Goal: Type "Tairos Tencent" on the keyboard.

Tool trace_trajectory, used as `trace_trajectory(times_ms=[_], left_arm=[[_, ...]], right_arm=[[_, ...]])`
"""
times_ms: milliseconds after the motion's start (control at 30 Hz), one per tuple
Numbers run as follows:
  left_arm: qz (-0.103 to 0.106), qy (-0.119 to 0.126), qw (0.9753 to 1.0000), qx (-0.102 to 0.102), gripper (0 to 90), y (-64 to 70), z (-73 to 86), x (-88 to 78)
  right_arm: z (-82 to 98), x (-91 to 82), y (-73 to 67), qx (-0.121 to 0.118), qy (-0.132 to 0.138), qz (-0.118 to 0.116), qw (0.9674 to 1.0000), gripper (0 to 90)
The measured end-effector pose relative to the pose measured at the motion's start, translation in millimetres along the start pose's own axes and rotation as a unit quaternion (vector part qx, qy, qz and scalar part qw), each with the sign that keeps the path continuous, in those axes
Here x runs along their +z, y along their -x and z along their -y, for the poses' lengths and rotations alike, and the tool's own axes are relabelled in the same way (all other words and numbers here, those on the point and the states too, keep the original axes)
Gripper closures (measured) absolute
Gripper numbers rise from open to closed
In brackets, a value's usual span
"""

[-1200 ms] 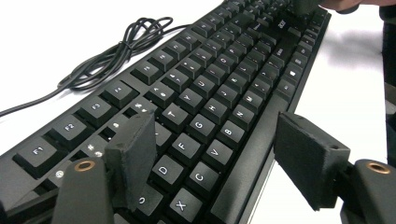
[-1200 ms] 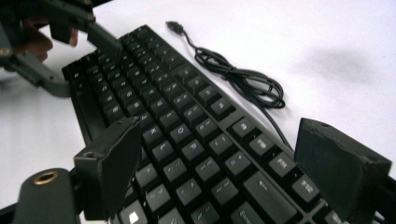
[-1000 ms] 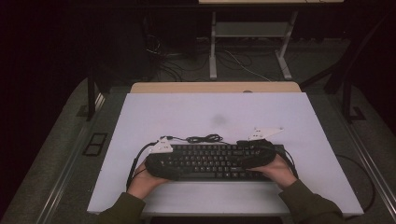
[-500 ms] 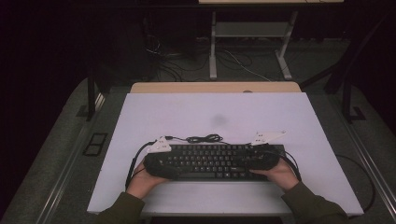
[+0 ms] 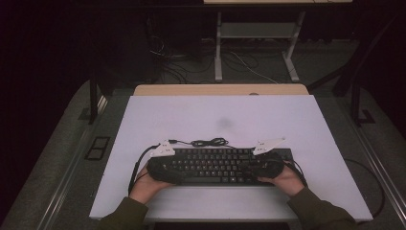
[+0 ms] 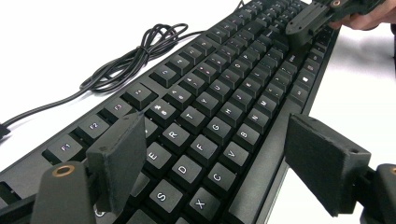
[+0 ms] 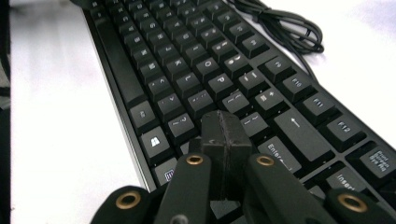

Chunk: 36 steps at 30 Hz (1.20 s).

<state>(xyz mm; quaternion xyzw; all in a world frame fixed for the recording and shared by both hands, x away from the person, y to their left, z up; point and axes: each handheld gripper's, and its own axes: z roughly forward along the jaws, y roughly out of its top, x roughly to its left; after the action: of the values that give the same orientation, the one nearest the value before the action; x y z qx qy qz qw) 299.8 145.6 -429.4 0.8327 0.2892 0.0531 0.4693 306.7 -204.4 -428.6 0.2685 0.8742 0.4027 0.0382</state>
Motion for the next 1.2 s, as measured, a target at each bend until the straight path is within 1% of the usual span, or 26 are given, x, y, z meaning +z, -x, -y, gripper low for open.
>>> trace_trajectory(times_ms=[67,233,367,533,600,867,1033,1200], left_arm=[[0.0,0.0,1.0,0.002,20.5,-0.1,0.2,-0.4],[-0.001,-0.001,1.0,0.001,20.4,-0.3,0.4,-0.6],[-0.002,0.0,1.0,0.001,20.4,-0.2,0.4,-0.2],[-0.003,0.0,1.0,0.001,20.5,-0.1,0.3,-0.2],[-0.003,0.0,1.0,0.001,20.4,-0.1,0.3,-0.3],[-0.009,0.004,1.0,0.002,21.6,-0.5,-1.4,-0.4],[-0.012,0.006,0.9999,-0.001,23.8,-2.5,-3.1,0.7],[-0.019,0.012,0.9997,0.004,31.6,-4.1,-5.9,1.9]], right_arm=[[0.5,0.7,-0.5,0.001,-0.004,-0.005,1.0,89.4],[0.4,2.3,-2.3,-0.005,-0.014,-0.014,0.9998,89.4],[1.1,5.4,-3.7,-0.013,-0.022,-0.013,0.9996,89.4],[1.5,5.9,-4.2,-0.011,-0.024,-0.012,0.9996,89.4],[2.0,7.3,-4.4,-0.016,-0.028,-0.011,0.9994,89.4],[1.7,7.3,-4.1,-0.015,-0.03,-0.011,0.9994,89.4],[1.6,7.3,-4.3,-0.014,-0.03,-0.011,0.9994,89.4],[1.6,7.4,-4.3,-0.012,-0.03,-0.01,0.9994,89.4]])
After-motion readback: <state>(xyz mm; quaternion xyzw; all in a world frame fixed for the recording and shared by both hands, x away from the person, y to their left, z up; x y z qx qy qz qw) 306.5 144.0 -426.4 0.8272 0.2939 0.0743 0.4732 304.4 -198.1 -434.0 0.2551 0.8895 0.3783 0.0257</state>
